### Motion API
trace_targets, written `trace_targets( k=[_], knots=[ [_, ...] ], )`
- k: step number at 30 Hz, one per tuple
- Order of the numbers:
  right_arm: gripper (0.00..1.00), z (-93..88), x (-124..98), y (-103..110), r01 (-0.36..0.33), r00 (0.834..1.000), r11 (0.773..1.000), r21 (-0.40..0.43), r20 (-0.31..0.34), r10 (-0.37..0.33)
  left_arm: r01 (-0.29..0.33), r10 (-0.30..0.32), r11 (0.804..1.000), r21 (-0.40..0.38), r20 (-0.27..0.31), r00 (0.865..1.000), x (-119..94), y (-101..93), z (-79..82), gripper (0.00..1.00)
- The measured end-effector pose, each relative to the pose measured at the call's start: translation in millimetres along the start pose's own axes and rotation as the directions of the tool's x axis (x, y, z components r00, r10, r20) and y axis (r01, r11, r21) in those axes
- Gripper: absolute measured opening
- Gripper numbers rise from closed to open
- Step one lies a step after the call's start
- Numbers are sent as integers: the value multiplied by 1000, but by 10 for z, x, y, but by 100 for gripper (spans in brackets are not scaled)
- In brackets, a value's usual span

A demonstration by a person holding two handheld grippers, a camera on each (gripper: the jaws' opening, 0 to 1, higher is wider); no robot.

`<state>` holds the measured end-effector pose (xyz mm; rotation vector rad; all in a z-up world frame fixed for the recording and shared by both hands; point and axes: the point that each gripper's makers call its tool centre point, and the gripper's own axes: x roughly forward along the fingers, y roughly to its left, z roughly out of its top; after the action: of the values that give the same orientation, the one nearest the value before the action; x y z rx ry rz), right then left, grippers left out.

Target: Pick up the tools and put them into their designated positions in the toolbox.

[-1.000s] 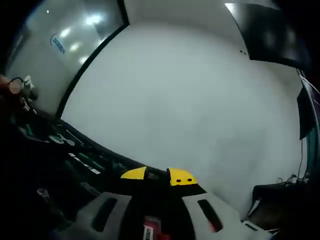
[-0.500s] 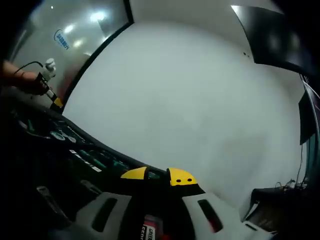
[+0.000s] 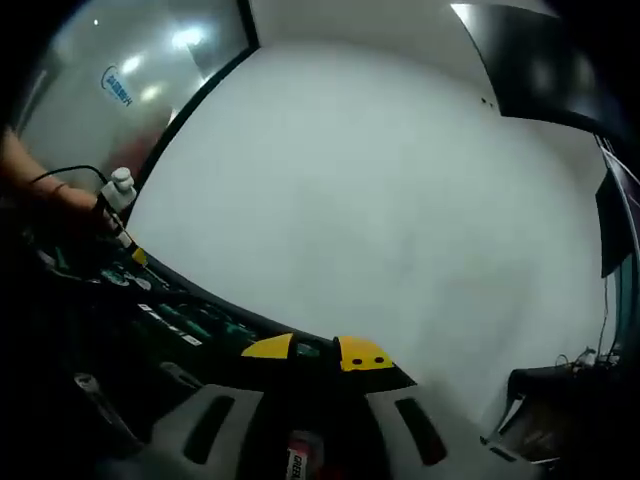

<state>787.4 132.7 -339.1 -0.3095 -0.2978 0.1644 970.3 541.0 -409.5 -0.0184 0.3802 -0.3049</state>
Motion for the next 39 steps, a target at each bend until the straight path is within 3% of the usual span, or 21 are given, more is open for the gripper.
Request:
trace_targets(
  k=[4,8,9,10,11,12,13,14,16,20,22,24,31,34,39],
  knots=[
    [13,7,-4,19,-9,1000,1000,-2,2,9,-3,3,1000,-10,-7,1000,-149,-27,26,27],
    [13,15,-8,9,-7,1000,1000,8,7,7,-9,22,992,-125,102,995,-339,82,394,14],
    [13,18,-10,2,-4,1000,1000,12,8,4,-9,22,993,-122,103,994,-343,113,434,10],
    [13,19,-10,0,-4,1000,1000,15,9,4,-24,35,993,-113,94,995,-321,127,446,8],
    [13,19,-10,0,-4,1000,1000,16,9,4,-47,52,996,-79,67,996,-347,84,344,8],
    [13,17,-9,2,-5,1000,1000,15,8,5,-69,69,997,-39,3,998,-324,79,233,5],
    [13,16,-9,1,-5,1000,1000,14,8,5,-67,66,997,-24,-22,998,-318,63,191,1],
    [13,16,-10,-1,-4,1000,1000,14,8,4,-56,56,998,0,-85,995,-222,31,114,0],
    [13,17,-11,-4,-3,1000,1000,15,10,3,-65,70,997,38,-124,990,-232,-10,17,0],
    [13,12,-9,-12,-2,1000,1000,20,8,2,-63,73,993,96,-104,992,-235,-108,44,0],
    [13,12,-6,-1,-6,1000,1000,16,8,6,-84,106,987,137,-162,981,-177,-40,0,0],
    [13,12,-6,9,-10,1000,1000,12,7,10,-69,100,985,160,-197,975,-111,-29,-27,0],
    [13,10,-8,-9,-7,1000,1000,21,8,7,-71,107,982,174,-206,973,17,11,13,0],
    [13,5,-5,8,-15,1000,1000,14,5,15,-77,119,982,173,-250,961,28,39,15,0],
    [13,10,-8,7,-16,1000,1000,17,8,16,-70,166,945,319,-283,945,-45,22,-18,0]
  ],
)
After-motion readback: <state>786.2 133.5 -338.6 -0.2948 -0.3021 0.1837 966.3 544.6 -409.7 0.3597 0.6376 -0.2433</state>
